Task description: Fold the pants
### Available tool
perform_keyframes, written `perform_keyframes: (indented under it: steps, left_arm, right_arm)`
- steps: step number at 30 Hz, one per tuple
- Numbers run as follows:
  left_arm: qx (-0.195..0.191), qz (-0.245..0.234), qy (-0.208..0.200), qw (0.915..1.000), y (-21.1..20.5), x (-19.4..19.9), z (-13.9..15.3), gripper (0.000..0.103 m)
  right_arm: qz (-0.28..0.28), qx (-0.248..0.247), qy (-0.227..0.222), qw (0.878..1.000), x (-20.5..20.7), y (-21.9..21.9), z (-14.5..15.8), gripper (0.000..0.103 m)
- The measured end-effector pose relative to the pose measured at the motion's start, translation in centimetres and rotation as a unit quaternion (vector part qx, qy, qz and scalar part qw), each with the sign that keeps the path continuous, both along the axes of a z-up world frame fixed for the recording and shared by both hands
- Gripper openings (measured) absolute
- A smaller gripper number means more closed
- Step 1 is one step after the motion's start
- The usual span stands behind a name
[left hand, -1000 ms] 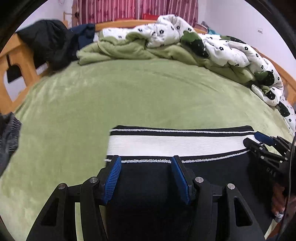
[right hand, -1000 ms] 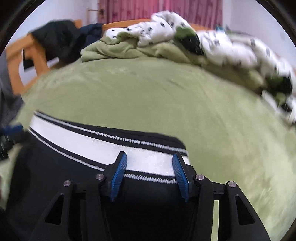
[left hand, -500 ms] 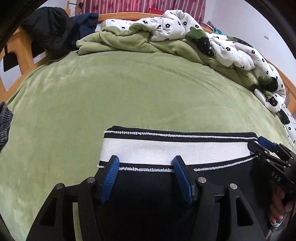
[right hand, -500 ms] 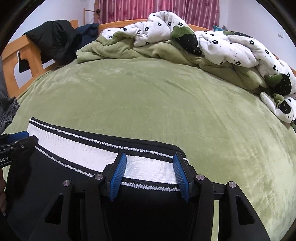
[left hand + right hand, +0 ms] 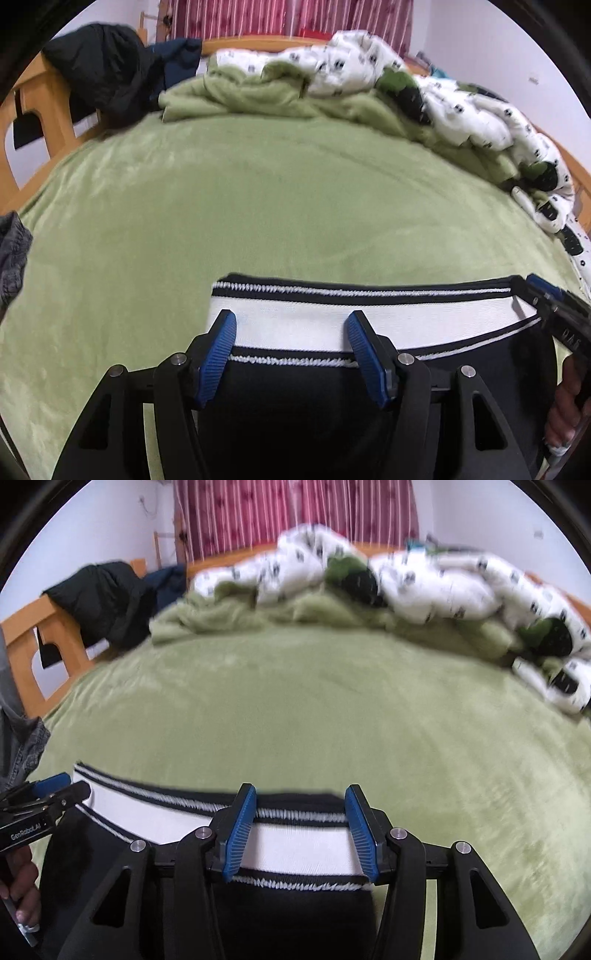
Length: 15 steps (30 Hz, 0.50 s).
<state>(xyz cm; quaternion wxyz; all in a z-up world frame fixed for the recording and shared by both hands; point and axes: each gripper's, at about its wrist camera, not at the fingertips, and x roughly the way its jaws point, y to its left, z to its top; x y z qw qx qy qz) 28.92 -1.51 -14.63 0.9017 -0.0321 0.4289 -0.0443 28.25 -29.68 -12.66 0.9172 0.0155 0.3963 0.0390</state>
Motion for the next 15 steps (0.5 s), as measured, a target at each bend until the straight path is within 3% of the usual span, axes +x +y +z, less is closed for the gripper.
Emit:
perform_keyframes:
  steps: [3, 10, 15]
  left_arm:
    - [0.024, -0.009, -0.003, 0.9997, -0.9, 0.2, -0.3, 0.069]
    - [0.036, -0.010, -0.011, 0.9992, -1.4, 0.0, -0.3, 0.072]
    - [0.040, -0.008, -0.011, 0.9991, -1.4, -0.1, -0.3, 0.072]
  right_arm:
    - [0.007, -0.039, 0.000, 0.999, 0.1, 1.1, -1.1, 0.051]
    - [0.004, -0.009, 0.009, 1.000, 0.6, -0.1, -1.4, 0.052]
    - [0.003, -0.018, 0.006, 1.000, 0.4, 0.1, -1.3, 0.053]
